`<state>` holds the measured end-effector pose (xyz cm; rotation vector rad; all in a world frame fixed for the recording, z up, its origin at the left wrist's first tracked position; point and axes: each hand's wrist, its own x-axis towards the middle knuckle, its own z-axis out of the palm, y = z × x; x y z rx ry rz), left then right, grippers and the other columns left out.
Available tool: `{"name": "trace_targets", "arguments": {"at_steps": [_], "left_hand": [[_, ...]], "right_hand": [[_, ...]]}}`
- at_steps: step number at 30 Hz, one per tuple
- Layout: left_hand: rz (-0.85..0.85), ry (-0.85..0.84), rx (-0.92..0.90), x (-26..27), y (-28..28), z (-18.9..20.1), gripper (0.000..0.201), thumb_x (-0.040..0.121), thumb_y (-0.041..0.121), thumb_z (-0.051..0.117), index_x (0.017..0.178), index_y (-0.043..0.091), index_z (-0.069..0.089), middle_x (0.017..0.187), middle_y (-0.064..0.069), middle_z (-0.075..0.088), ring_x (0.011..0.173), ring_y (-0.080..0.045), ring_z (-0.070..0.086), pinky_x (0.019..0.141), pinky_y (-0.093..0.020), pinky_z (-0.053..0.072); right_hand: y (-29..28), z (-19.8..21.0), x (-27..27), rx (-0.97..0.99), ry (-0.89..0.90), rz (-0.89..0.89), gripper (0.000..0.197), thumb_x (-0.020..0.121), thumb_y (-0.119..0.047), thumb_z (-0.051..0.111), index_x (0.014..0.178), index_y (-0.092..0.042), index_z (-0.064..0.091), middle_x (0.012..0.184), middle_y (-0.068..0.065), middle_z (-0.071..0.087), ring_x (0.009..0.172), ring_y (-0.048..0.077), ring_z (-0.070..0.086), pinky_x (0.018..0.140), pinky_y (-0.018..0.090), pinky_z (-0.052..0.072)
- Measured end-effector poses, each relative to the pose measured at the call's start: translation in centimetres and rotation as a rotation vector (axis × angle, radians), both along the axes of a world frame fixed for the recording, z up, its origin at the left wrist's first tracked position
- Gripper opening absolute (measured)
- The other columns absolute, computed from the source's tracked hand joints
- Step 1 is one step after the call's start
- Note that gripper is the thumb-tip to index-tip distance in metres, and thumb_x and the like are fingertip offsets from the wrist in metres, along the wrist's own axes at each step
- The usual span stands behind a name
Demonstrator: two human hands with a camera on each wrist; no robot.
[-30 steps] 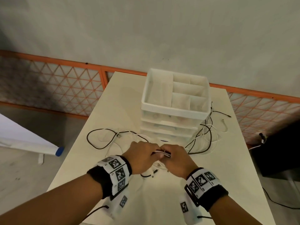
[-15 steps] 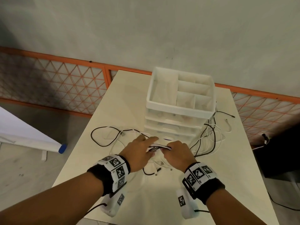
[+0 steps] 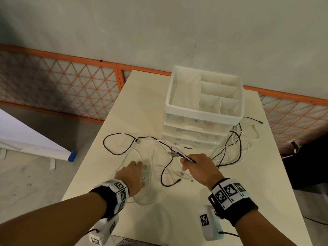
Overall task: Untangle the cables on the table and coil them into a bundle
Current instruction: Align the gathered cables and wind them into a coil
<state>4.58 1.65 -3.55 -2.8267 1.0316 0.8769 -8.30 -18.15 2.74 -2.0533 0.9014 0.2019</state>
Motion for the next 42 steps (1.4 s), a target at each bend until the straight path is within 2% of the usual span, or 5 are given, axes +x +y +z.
{"name": "trace_targets", "arguments": {"at_steps": [11,18,25,33,42], "left_hand": [[-0.066,-0.031,0.165,-2.1,-3.3,1.0,0.042,0.095,0.026,0.047,0.135,0.015,0.042,0.131,-0.009,0.054,0.119,-0.028,0.056,0.093,-0.035,0.044],[-0.196,0.1,-0.57,-1.6,-7.0,8.5,0.02,0.097,0.021,0.049,0.096,0.02,0.068,0.069,0.011,0.054,0.071,-0.018,0.057,0.067,-0.026,0.039],[-0.157,-0.046,-0.389,3.9,-5.1,10.1,0.021,0.099,0.022,0.046,0.097,0.018,0.067,0.099,-0.003,0.069,0.092,-0.024,0.063,0.081,-0.034,0.048],[-0.112,0.047,-0.554,5.2,-5.6,14.2,0.032,0.103,0.027,0.041,0.098,0.023,0.072,0.093,0.011,0.067,0.079,-0.008,0.057,0.068,-0.006,0.038],[-0.281,0.045,-0.609,-1.0,-12.6,13.9,0.024,0.097,0.014,0.045,0.098,0.005,0.067,0.101,-0.012,0.066,0.093,-0.027,0.062,0.082,-0.037,0.05]], "right_hand": [[-0.4,-0.1,0.1,0.009,-0.114,-0.041,0.033,0.096,-0.036,0.058,0.071,-0.019,0.071,0.054,-0.007,0.053,0.047,0.007,0.046,0.05,0.018,0.038],[-0.2,1.0,0.9,0.057,-0.321,0.031,0.027,0.101,-0.043,0.05,0.091,-0.029,0.071,0.06,-0.005,0.061,0.051,0.006,0.047,0.059,0.025,0.041],[-5.2,3.4,-1.7,-0.25,-0.322,-0.132,0.03,0.099,-0.038,0.055,0.079,-0.019,0.066,0.06,-0.004,0.063,0.049,0.007,0.055,0.049,0.021,0.043],[-7.4,4.1,-4.0,-0.352,-0.192,-0.092,0.017,0.095,-0.027,0.059,0.084,-0.027,0.072,0.066,-0.004,0.065,0.065,0.019,0.063,0.063,0.03,0.054],[-1.8,6.7,0.6,-0.087,-0.548,-0.105,0.027,0.103,-0.033,0.049,0.084,-0.021,0.065,0.064,-0.011,0.065,0.054,0.007,0.056,0.055,0.018,0.042]]}}
